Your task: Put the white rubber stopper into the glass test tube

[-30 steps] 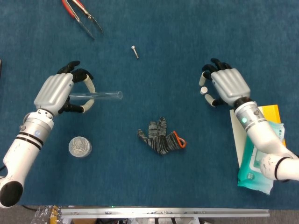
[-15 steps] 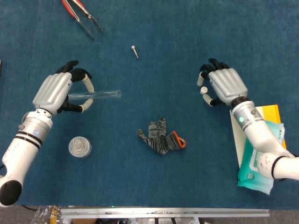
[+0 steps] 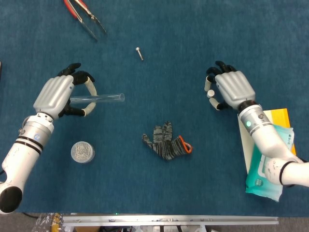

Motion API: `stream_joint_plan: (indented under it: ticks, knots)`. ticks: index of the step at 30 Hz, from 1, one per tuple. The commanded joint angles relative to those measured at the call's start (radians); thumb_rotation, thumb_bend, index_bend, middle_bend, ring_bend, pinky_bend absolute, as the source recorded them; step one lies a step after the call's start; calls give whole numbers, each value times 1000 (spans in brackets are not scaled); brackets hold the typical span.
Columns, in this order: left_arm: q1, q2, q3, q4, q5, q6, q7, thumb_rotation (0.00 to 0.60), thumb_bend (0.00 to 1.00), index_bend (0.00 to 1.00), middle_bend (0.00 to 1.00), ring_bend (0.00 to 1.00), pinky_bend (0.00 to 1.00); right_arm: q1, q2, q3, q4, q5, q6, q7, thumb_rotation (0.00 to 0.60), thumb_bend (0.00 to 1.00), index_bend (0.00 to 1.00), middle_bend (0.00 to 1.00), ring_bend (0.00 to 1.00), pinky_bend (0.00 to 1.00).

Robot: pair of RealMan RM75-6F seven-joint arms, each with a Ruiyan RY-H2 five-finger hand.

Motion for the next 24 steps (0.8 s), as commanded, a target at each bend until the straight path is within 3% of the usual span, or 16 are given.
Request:
stream_joint_plan:
  ticks: [1,18,24]
  knots:
    - [0,-1,0,2,-1,-1,-2,600,327,560,294,66,81,1,-1,1,3,2,0,-1,600,292,462,222,34,151]
    - [-3,-4,-1,16,-2,-8,-13,600,327,560,294,66,81,6,-8,4,12,15,3,-11,600,325,534,245,54,151]
    - [-4,0,-2,13,1,-10,-16,600,327,560,294,66,81,7,21,32,-30,23,11,5,600,334,548,250,57,151]
